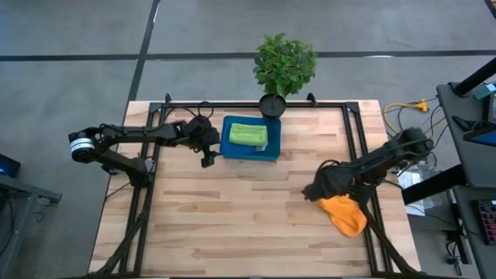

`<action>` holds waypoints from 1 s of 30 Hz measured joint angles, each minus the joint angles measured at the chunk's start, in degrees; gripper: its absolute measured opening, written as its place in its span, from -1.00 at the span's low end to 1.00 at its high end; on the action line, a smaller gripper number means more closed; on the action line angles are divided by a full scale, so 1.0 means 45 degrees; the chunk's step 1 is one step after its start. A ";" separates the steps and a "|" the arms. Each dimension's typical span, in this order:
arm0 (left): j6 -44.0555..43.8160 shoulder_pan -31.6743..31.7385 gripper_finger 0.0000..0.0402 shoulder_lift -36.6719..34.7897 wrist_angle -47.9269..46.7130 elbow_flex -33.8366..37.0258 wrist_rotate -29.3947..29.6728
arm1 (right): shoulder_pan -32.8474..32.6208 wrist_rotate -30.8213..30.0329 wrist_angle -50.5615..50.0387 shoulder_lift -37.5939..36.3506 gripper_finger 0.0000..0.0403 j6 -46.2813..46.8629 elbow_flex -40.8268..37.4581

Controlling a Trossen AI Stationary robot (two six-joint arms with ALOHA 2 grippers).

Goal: Fold microfiber towels
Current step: Fold the yellow microfiber towel

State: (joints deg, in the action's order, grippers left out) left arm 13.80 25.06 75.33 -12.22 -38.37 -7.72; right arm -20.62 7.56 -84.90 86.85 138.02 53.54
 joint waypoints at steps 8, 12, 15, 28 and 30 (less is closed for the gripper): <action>0.0002 0.0000 0.15 0.0034 0.0428 0.0013 -0.0041 | 0.0468 -0.0016 0.2488 -0.2431 -0.07 0.0000 -0.2659; -0.0005 0.0000 0.15 0.0034 0.0478 0.0015 -0.0041 | 0.0691 -0.0065 0.3236 -0.2974 -0.14 0.0000 -0.3313; -0.0005 0.0000 0.15 0.0034 0.0492 0.0015 -0.0041 | 0.0772 -0.0216 0.3234 -0.3036 -0.17 -0.0005 -0.3438; 0.0000 0.0000 0.15 0.0034 0.0658 0.0010 -0.0031 | 0.1672 -0.0832 0.3447 -0.3021 -0.17 -0.0331 -0.3958; -0.0005 0.0000 0.15 0.0039 0.0645 0.0010 -0.0026 | 0.1761 -0.0827 0.3712 -0.3021 -0.17 -0.0348 -0.4149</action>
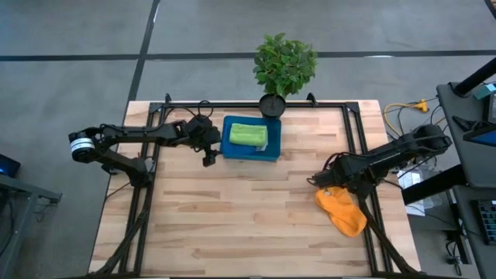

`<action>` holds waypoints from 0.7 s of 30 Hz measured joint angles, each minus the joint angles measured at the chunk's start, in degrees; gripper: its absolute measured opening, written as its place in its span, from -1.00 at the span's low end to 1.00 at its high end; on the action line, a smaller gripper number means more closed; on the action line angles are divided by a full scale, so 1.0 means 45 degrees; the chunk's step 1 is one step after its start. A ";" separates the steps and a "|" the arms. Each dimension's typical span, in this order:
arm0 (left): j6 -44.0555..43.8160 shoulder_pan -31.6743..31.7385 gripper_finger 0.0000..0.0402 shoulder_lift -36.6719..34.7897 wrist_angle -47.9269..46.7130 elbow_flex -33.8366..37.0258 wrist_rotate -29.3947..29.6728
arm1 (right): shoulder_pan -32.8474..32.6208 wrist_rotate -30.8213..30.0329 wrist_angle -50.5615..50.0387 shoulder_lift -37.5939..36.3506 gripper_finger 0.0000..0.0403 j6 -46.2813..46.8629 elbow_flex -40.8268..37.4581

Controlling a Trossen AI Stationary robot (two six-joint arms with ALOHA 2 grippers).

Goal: Fold microfiber towels
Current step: Fold the yellow microfiber towel

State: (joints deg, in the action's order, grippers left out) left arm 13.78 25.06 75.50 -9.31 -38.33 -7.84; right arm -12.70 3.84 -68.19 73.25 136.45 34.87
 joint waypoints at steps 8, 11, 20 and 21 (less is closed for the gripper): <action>0.0000 0.0000 0.15 0.0000 -0.0019 0.0000 0.0000 | 0.0026 0.0260 0.1511 0.0005 -0.18 -0.0098 -0.0914; 0.0000 0.0000 0.15 0.0000 -0.0020 0.0000 0.0000 | 0.0026 0.0460 0.1581 0.0005 -0.25 -0.0090 -0.0987; -0.0004 0.0000 0.15 0.0000 -0.0018 -0.0004 0.0005 | 0.0026 0.0468 0.1550 0.0005 -0.79 -0.0236 -0.0732; -0.0005 0.0000 0.15 0.0000 -0.0021 -0.0005 0.0005 | 0.0021 0.0374 0.1545 0.0005 -0.85 -0.0320 -0.0652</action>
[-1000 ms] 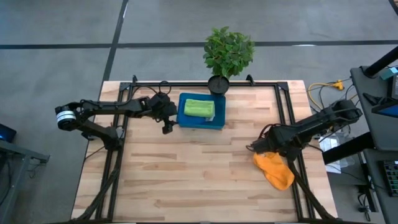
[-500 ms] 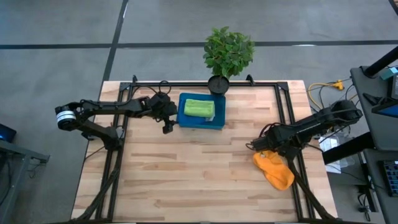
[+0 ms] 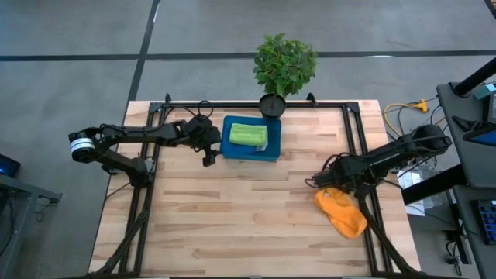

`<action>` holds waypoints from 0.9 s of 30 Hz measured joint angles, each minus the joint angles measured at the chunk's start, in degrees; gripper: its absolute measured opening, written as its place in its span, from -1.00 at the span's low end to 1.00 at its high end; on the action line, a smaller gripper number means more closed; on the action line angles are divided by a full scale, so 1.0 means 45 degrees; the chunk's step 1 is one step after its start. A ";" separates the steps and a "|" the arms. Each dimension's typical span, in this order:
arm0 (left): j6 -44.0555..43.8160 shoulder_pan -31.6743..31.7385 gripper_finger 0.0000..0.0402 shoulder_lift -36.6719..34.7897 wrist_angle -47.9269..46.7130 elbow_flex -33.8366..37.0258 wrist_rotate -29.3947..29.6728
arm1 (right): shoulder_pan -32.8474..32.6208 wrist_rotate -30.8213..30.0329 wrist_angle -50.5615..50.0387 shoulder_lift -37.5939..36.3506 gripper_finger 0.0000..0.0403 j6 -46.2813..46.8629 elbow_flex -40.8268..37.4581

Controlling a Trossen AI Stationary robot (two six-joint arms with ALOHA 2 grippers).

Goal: Fold microfiber towels
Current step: Fold the yellow microfiber towel

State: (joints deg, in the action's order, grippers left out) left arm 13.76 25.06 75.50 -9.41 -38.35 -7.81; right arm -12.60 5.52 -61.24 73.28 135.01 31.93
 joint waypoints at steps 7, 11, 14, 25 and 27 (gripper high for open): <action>0.0010 0.0000 0.15 0.0000 -0.0005 0.0005 0.0023 | -0.0029 -0.1140 -0.0027 0.0000 -0.95 -0.0552 0.0898; 0.0017 0.0015 0.15 -0.0030 0.0208 0.0005 0.0083 | -0.0034 -0.2665 -0.0043 0.0000 -0.95 -0.1782 0.1822; 0.0019 0.0010 0.15 -0.0141 0.0319 -0.0010 0.0078 | -0.0029 -0.4517 0.0059 0.0000 -0.96 -0.3910 0.2784; 0.0005 -0.0032 0.15 -0.1598 0.0325 -0.0472 0.0030 | -0.0029 -0.8145 0.3999 0.0005 -0.96 -1.6890 0.5874; -0.0042 -0.0102 0.15 -0.1968 0.0325 -0.0697 0.0029 | -0.0029 -0.7893 0.4587 0.0005 -0.96 -1.9262 0.6128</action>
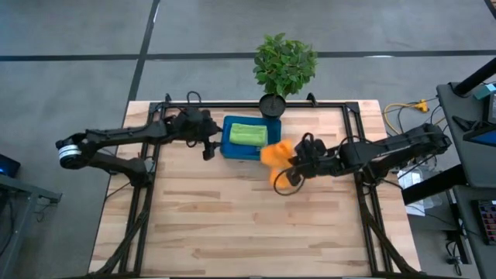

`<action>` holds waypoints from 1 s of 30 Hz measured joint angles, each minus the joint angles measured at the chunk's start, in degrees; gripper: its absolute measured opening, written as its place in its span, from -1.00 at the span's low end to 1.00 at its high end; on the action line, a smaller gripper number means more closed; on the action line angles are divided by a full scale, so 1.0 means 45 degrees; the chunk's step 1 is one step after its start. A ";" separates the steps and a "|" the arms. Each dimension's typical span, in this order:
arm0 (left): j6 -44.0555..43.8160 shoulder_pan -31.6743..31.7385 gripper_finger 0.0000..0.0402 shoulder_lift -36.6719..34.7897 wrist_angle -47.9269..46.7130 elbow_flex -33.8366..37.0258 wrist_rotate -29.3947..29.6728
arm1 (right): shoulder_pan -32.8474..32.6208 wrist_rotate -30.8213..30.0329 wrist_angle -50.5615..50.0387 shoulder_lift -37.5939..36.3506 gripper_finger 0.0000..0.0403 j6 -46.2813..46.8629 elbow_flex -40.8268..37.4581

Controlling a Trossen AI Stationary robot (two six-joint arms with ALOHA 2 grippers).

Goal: Fold microfiber towels
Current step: Fold the yellow microfiber towel

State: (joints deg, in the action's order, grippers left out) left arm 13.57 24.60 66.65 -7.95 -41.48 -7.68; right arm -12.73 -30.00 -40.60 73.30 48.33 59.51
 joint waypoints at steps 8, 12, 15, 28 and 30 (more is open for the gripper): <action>-0.4544 -0.0377 0.15 -0.1583 0.0089 -0.1024 -0.0579 | 0.0160 -0.0394 -0.0117 -0.0035 -0.96 -0.2727 0.0935; -0.7451 -0.0587 0.15 -0.1936 0.0878 -0.1175 -0.1615 | 0.0302 -0.0269 0.0401 -0.0044 -0.96 -0.3688 0.1052; -0.8329 -0.1018 0.15 -0.1880 0.2243 -0.1081 -0.2085 | 0.0491 0.0734 0.1519 -0.0193 -0.96 -0.4568 0.0771; -0.7781 -0.2995 0.15 0.0745 0.5319 -0.1533 -0.2214 | 0.0583 0.2573 0.2939 -0.0199 -0.96 -0.5564 0.0533; -0.7142 -0.3207 0.15 0.1096 0.5242 -0.1656 -0.2439 | 0.0583 0.2958 0.2944 -0.0199 -0.96 -0.5709 0.0533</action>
State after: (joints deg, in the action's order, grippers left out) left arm -18.57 10.17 71.58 15.64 -48.94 -18.66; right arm -10.11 -16.69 -27.35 72.40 22.64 61.91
